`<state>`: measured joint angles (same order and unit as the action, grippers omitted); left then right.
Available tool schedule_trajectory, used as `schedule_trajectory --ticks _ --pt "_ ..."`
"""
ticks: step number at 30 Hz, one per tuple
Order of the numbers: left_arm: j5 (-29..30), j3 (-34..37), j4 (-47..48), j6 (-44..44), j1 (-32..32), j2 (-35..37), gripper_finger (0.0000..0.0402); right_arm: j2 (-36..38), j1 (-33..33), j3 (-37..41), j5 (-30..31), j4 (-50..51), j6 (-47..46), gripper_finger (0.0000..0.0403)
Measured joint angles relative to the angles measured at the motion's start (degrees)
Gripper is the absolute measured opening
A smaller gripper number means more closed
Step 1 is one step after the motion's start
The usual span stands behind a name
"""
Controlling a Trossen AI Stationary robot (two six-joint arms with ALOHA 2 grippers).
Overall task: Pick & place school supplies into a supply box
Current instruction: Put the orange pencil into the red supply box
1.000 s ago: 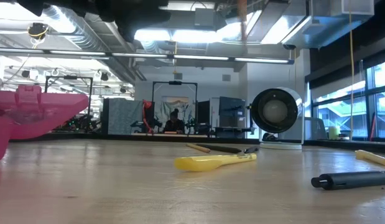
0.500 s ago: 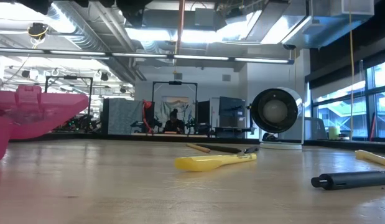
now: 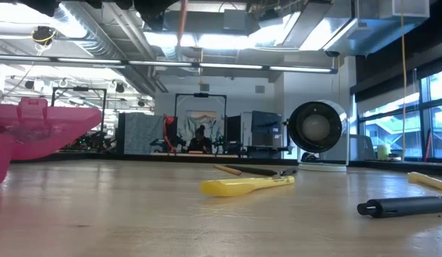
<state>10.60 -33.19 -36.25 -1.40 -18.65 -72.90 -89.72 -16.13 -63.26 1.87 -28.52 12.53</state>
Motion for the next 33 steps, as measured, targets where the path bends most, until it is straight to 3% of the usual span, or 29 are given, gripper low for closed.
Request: schedule_trajectory --ticks 7,17,25,33 --pt "-1.2 0.0 0.0 -2.4 0.0 0.0 0.0112 0.0 0.0 0.0 -0.1 -1.5 1.4 0.0017" --pt "-1.2 0.0 0.0 -2.4 0.0 0.0 0.0013 0.1 0.0 0.0 -0.1 -2.3 1.5 0.0034" --pt "-1.1 0.0 0.1 -2.4 0.0 0.0 0.0012 0.1 0.0 0.0 -0.1 -1.6 3.9 0.0056" --pt "0.3 0.0 5.2 -0.2 0.0 1.8 0.0011 3.8 -1.0 0.0 -1.1 15.5 -2.8 0.0139"
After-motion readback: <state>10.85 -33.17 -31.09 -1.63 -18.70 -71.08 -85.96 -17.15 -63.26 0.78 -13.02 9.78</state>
